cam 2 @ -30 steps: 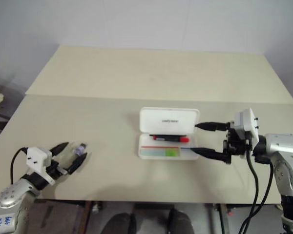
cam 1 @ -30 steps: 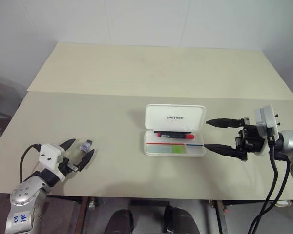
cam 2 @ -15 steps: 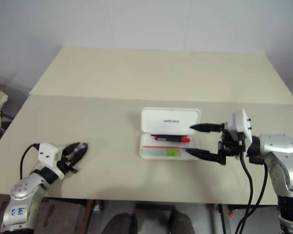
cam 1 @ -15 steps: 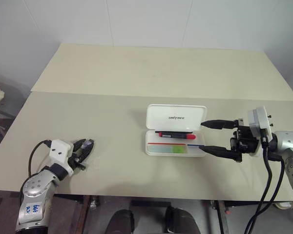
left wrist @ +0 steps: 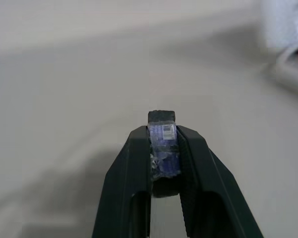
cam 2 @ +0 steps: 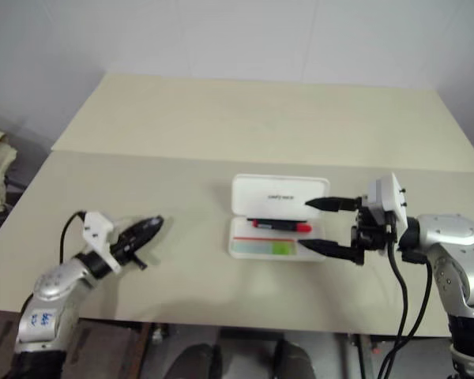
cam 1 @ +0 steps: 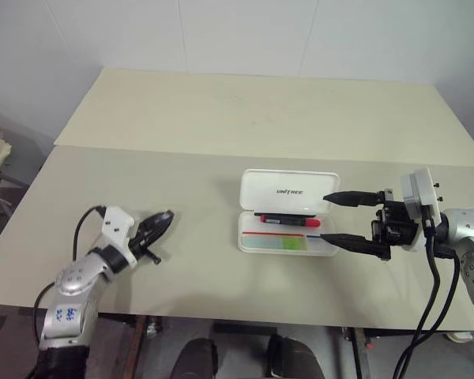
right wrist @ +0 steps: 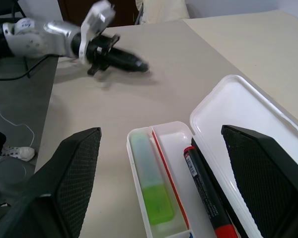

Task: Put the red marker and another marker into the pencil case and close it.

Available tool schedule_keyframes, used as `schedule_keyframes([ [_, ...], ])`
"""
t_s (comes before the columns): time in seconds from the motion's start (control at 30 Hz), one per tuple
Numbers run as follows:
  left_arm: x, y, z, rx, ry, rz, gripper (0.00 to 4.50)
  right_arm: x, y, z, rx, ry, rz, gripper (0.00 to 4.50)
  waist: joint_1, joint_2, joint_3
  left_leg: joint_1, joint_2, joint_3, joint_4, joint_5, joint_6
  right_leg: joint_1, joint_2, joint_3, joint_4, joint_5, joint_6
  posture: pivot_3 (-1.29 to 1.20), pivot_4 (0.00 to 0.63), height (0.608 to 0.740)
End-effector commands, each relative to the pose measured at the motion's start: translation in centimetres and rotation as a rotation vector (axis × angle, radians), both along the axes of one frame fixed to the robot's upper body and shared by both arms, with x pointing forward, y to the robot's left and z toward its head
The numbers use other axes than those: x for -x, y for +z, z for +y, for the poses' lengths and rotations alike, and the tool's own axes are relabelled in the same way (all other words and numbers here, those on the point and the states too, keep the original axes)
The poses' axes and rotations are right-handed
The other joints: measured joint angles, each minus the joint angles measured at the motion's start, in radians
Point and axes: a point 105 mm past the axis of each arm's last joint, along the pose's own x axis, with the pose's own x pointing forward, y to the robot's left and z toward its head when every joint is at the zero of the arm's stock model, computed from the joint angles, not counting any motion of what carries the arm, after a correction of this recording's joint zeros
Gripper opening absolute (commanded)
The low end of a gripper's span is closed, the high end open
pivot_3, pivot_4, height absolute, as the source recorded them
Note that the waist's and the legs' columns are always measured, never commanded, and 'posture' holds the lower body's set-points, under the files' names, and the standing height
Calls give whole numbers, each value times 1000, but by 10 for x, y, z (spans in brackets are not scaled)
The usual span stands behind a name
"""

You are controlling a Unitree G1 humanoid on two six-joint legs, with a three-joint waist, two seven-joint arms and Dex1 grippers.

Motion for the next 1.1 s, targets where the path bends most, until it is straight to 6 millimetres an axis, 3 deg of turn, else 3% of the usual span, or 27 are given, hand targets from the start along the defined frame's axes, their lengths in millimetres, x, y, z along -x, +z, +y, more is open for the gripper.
schedule_keyframes([
  [0.03,5,24,-17,-10,-144,-64,398,1,5,-5,5,-18,-36,4111,-3,0,0,0,0,0,0,0,0,0,0,0,0,0,0,0,150,740],
  [0.3,6,46,-68,-67,-486,-65,398,6,4,-19,6,-101,-50,4111,2,-1,1,0,-1,1,0,0,0,0,0,0,-1,0,0,0,150,740],
  [0.47,6,40,-101,-115,-632,-44,398,18,2,-32,20,-164,-48,4111,5,-2,1,0,-1,2,0,0,0,0,0,0,-1,0,0,0,150,740],
  [0.6,8,30,-144,-135,-778,-25,398,34,-2,-52,49,-258,-36,4111,19,-2,1,-1,-2,2,1,0,0,1,0,0,-1,0,0,0,150,740],
  [0.87,5,17,-192,-156,-878,-3,398,48,-8,-67,73,-344,-16,4111,6,-3,2,0,-2,2,1,1,1,1,1,1,-3,0,1,0,150,740],
  [1.1,3,16,-226,-165,-907,-10,398,52,-10,-63,66,-360,-18,4111,9,-3,2,0,-2,1,2,1,2,2,1,1,-4,1,1,0,150,740],
])
